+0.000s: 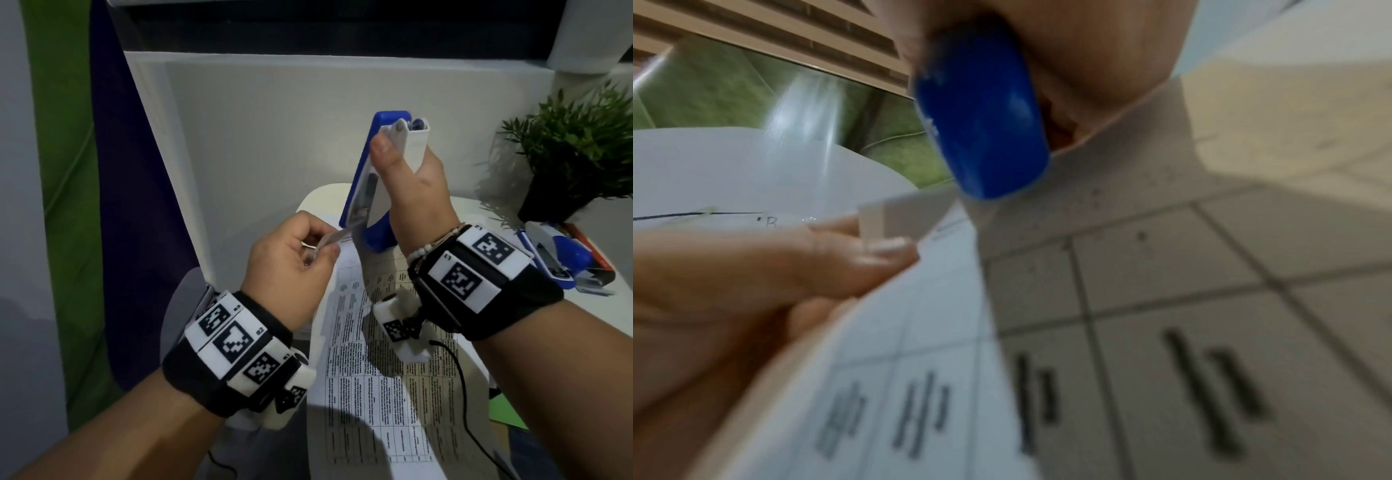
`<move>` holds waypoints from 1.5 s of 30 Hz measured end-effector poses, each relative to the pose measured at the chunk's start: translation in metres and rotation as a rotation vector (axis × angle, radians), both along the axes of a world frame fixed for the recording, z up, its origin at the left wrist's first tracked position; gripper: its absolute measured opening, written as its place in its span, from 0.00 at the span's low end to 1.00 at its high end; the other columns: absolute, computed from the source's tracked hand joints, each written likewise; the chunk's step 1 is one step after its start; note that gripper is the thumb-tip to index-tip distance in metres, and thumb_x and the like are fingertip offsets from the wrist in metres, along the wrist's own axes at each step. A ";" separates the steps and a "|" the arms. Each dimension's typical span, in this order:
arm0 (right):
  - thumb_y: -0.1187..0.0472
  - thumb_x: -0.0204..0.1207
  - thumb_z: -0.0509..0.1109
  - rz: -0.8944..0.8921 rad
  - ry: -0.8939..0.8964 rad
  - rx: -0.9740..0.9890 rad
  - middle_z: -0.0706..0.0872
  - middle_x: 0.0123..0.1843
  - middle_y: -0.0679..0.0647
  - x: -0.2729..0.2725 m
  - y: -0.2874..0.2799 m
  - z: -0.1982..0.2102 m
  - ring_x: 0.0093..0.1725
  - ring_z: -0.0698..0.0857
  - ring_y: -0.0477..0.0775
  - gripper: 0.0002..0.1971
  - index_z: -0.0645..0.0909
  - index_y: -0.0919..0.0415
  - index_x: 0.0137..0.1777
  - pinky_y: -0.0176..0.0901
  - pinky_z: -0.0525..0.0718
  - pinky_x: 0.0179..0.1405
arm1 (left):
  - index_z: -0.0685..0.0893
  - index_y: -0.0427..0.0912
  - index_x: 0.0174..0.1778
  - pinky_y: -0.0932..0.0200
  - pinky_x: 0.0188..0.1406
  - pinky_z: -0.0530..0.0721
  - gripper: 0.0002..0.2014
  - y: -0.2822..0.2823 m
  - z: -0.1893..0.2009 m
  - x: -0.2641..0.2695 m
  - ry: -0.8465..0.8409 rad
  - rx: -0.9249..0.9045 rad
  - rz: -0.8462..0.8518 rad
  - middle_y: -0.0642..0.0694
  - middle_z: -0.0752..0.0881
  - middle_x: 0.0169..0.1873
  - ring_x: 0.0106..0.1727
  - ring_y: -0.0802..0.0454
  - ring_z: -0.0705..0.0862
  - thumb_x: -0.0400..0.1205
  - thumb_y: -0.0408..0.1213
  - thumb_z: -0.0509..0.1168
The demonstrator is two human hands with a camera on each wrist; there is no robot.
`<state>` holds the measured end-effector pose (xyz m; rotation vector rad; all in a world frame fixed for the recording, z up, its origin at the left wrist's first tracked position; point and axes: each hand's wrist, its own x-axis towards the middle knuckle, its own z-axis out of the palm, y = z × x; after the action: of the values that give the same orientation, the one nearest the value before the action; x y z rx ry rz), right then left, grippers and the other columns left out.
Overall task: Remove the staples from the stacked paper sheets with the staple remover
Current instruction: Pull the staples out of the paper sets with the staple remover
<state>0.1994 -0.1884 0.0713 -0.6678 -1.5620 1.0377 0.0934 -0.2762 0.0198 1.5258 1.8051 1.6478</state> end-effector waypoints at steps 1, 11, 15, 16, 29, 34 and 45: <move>0.44 0.72 0.64 -0.004 0.030 -0.040 0.77 0.31 0.40 0.002 -0.001 0.000 0.30 0.78 0.35 0.10 0.72 0.48 0.37 0.27 0.77 0.35 | 0.82 0.53 0.35 0.53 0.39 0.87 0.11 0.002 -0.002 -0.003 -0.009 -0.006 0.019 0.58 0.86 0.32 0.32 0.57 0.83 0.75 0.31 0.71; 0.42 0.66 0.64 -0.250 0.257 -0.203 0.75 0.29 0.38 0.022 0.011 -0.008 0.24 0.76 0.33 0.12 0.73 0.48 0.41 0.27 0.77 0.29 | 0.85 0.40 0.33 0.66 0.38 0.80 0.09 0.003 -0.021 -0.024 0.492 0.065 -0.022 0.48 0.85 0.38 0.40 0.58 0.80 0.71 0.22 0.66; 0.42 0.66 0.64 -0.293 0.282 -0.233 0.76 0.29 0.40 0.026 0.013 -0.020 0.24 0.77 0.33 0.11 0.74 0.48 0.41 0.28 0.77 0.28 | 0.85 0.35 0.29 0.90 0.39 0.66 0.10 -0.006 -0.020 -0.023 0.668 0.096 -0.128 0.43 0.87 0.38 0.39 0.58 0.76 0.72 0.29 0.60; 0.42 0.67 0.64 -0.300 0.282 -0.235 0.76 0.30 0.40 0.027 0.014 -0.022 0.24 0.76 0.32 0.11 0.74 0.48 0.41 0.26 0.76 0.28 | 0.86 0.35 0.29 0.89 0.40 0.65 0.11 -0.006 -0.021 -0.024 0.690 0.122 -0.135 0.42 0.87 0.38 0.39 0.58 0.76 0.72 0.29 0.60; 0.41 0.68 0.64 -0.203 0.193 -0.160 0.74 0.28 0.41 0.022 0.007 -0.014 0.32 0.75 0.46 0.12 0.72 0.48 0.35 0.43 0.78 0.38 | 0.83 0.50 0.33 0.63 0.33 0.85 0.11 0.005 -0.012 -0.014 -0.155 -0.067 0.036 0.62 0.86 0.28 0.30 0.62 0.84 0.75 0.28 0.72; 0.39 0.67 0.67 -0.095 0.054 -0.020 0.78 0.27 0.39 0.010 0.001 -0.010 0.30 0.78 0.41 0.14 0.74 0.48 0.38 0.37 0.80 0.33 | 0.83 0.51 0.33 0.57 0.37 0.88 0.11 0.007 -0.005 -0.009 -0.082 -0.043 0.009 0.54 0.88 0.29 0.33 0.51 0.87 0.74 0.30 0.73; 0.35 0.68 0.61 -0.085 -0.070 0.098 0.74 0.27 0.41 -0.002 -0.001 -0.011 0.29 0.75 0.40 0.16 0.72 0.47 0.34 0.35 0.74 0.33 | 0.82 0.52 0.34 0.45 0.40 0.88 0.11 0.003 -0.003 -0.004 -0.056 -0.022 -0.001 0.51 0.88 0.33 0.36 0.47 0.87 0.74 0.31 0.72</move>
<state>0.1976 -0.1890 0.0598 -0.7032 -1.6199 0.8778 0.0890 -0.2731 0.0172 1.4568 1.7875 1.6482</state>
